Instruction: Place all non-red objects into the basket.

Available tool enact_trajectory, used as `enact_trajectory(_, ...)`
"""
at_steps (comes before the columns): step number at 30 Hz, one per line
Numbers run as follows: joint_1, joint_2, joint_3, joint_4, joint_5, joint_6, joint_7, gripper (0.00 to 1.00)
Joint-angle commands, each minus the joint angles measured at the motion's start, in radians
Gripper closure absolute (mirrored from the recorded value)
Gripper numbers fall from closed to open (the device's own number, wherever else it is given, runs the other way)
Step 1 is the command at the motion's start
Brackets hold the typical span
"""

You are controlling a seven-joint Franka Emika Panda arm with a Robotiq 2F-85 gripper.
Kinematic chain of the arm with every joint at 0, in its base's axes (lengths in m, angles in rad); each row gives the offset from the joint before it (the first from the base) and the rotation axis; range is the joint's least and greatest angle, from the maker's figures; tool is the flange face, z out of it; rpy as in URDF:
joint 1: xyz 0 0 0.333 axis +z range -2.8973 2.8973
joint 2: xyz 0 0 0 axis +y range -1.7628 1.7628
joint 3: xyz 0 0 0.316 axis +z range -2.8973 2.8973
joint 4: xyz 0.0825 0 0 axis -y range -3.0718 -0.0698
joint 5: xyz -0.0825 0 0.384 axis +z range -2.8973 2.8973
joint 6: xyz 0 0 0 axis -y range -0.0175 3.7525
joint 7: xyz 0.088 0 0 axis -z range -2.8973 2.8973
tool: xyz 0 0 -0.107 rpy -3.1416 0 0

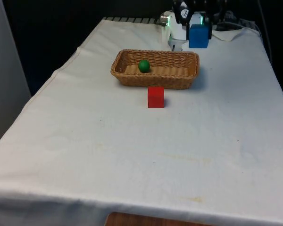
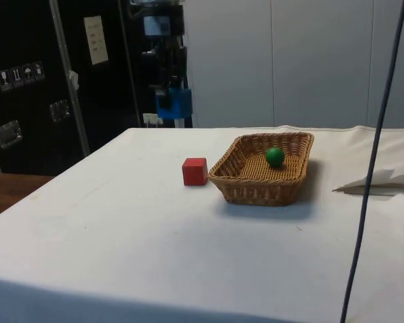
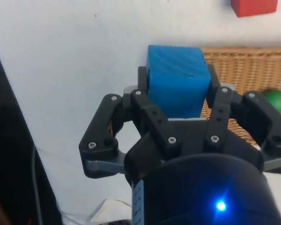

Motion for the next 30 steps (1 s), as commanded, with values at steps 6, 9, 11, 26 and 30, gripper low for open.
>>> enact_trajectory(6, -0.003, -0.057, -0.014, -0.066, -0.017, 0.021, -0.015, 0.94)
enact_trajectory(9, -0.003, -0.082, -0.022, -0.095, -0.022, 0.024, -0.022, 0.94)
enact_trajectory(11, -0.004, -0.1, -0.028, -0.115, -0.025, 0.025, -0.028, 0.94)
enact_trajectory(26, -0.008, -0.203, -0.08, -0.241, -0.052, 0.039, -0.086, 0.94)
enact_trajectory(30, -0.004, -0.209, -0.097, -0.263, -0.053, 0.042, -0.102, 0.94)
